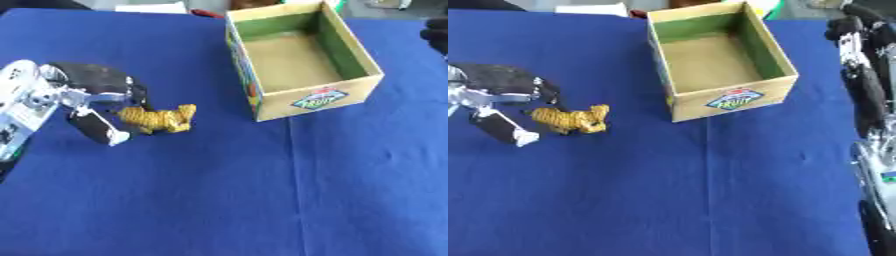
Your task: Pick up objects on the table and place them in the box.
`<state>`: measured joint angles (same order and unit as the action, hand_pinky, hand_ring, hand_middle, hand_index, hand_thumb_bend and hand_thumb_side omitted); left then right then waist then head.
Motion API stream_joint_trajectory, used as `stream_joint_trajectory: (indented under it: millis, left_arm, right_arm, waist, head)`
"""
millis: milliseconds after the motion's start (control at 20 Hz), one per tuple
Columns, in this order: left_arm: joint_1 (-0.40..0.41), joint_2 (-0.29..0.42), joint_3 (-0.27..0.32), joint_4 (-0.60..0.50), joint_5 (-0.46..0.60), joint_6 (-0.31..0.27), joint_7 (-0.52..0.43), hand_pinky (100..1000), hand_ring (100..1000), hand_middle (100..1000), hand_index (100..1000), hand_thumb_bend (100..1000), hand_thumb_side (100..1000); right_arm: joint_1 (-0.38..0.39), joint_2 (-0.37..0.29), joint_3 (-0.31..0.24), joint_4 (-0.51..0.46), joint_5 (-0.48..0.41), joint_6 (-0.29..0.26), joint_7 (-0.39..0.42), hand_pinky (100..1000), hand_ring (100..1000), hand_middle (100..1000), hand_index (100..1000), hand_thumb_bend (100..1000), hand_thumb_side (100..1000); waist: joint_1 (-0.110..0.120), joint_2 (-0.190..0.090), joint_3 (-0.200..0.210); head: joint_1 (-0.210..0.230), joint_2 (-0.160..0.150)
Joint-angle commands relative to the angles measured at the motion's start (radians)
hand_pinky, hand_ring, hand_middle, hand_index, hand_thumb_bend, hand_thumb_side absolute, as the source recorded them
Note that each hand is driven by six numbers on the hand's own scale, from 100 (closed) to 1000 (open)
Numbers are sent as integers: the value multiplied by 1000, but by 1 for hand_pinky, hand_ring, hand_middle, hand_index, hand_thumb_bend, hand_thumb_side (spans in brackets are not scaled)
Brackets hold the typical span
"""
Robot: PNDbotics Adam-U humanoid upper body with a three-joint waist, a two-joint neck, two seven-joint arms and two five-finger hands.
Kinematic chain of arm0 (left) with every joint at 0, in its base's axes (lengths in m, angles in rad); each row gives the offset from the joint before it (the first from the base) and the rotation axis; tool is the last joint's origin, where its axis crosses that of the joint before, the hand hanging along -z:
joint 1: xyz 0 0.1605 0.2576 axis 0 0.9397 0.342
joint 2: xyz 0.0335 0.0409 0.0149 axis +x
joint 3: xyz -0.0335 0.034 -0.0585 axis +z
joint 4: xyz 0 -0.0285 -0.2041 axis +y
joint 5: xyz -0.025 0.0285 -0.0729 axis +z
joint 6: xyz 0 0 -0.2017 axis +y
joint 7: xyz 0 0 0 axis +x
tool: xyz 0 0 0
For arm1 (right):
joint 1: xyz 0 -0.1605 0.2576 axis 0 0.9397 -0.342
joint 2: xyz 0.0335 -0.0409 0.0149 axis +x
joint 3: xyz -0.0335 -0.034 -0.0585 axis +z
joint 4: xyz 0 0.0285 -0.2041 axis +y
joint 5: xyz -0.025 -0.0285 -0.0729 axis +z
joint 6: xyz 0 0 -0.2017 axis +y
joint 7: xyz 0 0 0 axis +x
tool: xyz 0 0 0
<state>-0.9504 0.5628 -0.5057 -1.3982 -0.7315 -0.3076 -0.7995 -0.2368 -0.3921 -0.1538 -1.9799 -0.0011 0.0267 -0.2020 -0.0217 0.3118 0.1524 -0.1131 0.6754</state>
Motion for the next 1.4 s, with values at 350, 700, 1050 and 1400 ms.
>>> stream_joint_trajectory:
  millis: [350, 700, 1050, 1400]
  left_arm:
    - [-14, 20, 19, -58, -10, -106, -108, 483, 578, 480, 600, 100, 291]
    - [-18, 32, 97, -165, -56, -27, -68, 307, 421, 331, 444, 100, 457]
    - [-20, 33, 97, -198, -103, 83, 41, 259, 365, 278, 402, 100, 460]
    - [-59, 18, 116, -245, -166, 146, 146, 248, 355, 252, 382, 100, 443]
  right_arm:
    - [-4, -14, -5, -20, -4, -2, 4, 898, 777, 707, 856, 100, 708]
    - [-1, -14, -6, -20, -2, -2, 4, 898, 777, 705, 854, 100, 711]
    - [0, -13, -5, -20, 1, -2, 6, 898, 777, 704, 854, 100, 713]
    - [-3, -14, -4, -20, -1, -5, 8, 898, 777, 704, 853, 100, 715]
  waist:
    - [-4, -17, 3]
    - [-6, -18, 8]
    - [-8, -17, 7]
    - [-6, -18, 4]
  head:
    - [1, -10]
    - [-2, -9]
    - [0, -12]
    - [7, -17]
